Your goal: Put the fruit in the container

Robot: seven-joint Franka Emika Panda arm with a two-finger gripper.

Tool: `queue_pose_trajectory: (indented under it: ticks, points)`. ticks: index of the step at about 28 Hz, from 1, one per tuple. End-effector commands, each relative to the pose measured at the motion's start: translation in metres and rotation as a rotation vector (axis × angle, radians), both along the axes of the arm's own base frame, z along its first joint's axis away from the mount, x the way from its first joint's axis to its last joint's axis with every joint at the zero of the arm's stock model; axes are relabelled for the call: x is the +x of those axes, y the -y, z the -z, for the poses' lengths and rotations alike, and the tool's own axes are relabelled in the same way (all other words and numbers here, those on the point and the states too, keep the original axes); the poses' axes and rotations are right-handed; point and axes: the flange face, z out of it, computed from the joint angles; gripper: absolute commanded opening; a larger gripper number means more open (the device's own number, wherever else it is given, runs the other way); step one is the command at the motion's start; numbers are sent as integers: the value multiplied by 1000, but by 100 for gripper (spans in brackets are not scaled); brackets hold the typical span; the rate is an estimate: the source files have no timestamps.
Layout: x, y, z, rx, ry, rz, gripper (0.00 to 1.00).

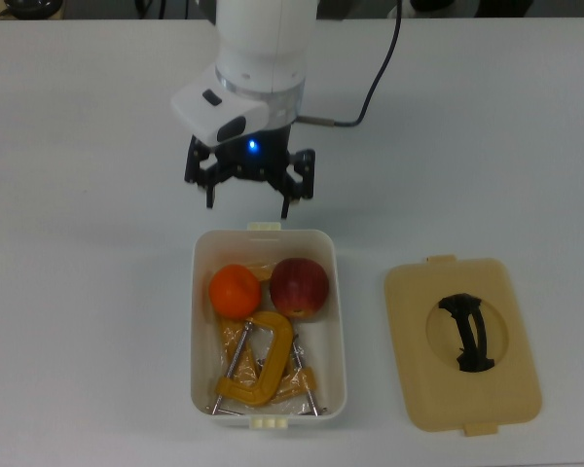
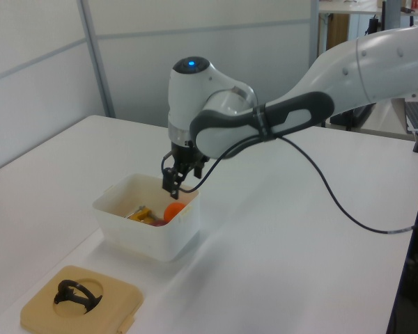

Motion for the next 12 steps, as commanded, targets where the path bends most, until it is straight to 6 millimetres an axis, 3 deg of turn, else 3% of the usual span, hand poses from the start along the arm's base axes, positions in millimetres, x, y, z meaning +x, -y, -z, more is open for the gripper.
queue_pose_trajectory:
  ticks: [1,2,8,12]
  points:
    - [-40,1,-51,38,-99,-65,100]
    - [-54,10,-67,40,-145,-91,100]
    - [-101,37,-116,45,-237,-91,100]
    - [-118,48,-135,43,-248,-66,100]
